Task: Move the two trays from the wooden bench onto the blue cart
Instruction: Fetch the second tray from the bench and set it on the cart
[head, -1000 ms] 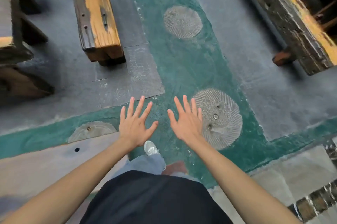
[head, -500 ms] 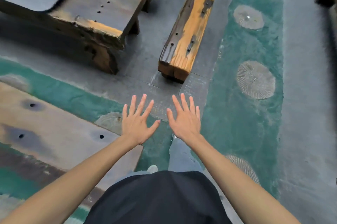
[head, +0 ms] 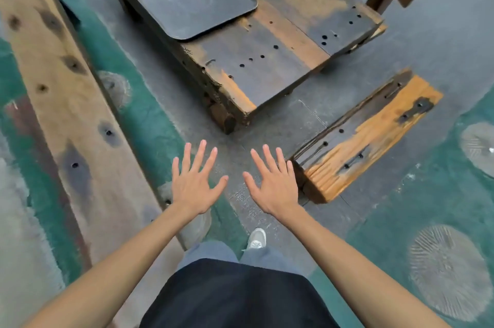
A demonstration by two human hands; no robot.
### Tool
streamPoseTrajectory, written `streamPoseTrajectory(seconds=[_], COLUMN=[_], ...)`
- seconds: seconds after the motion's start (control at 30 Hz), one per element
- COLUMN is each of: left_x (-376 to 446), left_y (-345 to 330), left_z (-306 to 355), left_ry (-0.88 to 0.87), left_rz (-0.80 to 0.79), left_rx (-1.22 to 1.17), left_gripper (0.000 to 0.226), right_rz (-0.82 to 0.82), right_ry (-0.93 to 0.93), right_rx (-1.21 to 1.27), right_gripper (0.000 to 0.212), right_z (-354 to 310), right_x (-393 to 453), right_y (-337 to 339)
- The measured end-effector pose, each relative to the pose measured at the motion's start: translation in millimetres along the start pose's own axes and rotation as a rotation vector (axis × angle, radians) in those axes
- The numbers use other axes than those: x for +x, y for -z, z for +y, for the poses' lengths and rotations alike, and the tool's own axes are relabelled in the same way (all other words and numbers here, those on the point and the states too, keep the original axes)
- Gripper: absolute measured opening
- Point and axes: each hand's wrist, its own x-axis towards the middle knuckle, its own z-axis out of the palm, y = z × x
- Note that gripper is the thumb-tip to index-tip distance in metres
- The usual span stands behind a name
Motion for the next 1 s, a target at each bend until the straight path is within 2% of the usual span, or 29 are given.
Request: streamPoseTrajectory(seconds=[0.23, 0.5, 0.57, 0.7, 0.83, 1.0], left_x=[52, 141, 170, 221, 271, 320], left_y=[12, 24, 34, 56, 80, 103], left_z=[-27, -102, -121, -152, -178, -201], left_ry=[0.208, 0.321, 0.323, 0.241, 0.189, 0.111], left_rz=[0.080, 0.076, 0.054, 0.111, 0.068, 0.090], left_rx=[-0.049, -0.091, -0.080, -0.087, -0.113, -0.188], left_gripper=[0.081, 0.081, 0.081, 0.078, 0.076, 0.073], right_rz=[-0.067, -0.074, -0.094, -0.120, -0.160, -0.164], right_ry=[0.206, 0.260, 0.245, 0.233, 0.143, 0.008], right_rx=[-0.053, -0.114, -0.120, -0.106, -0.030, 0.120], right_gripper=[0.069, 0.074, 0.074, 0.076, 0.074, 0.073], right_z=[-14, -68, -86, -123, -150, -162], right_x=[99, 226, 256, 311, 358, 414], right_y=[20, 25, 31, 42, 48, 60])
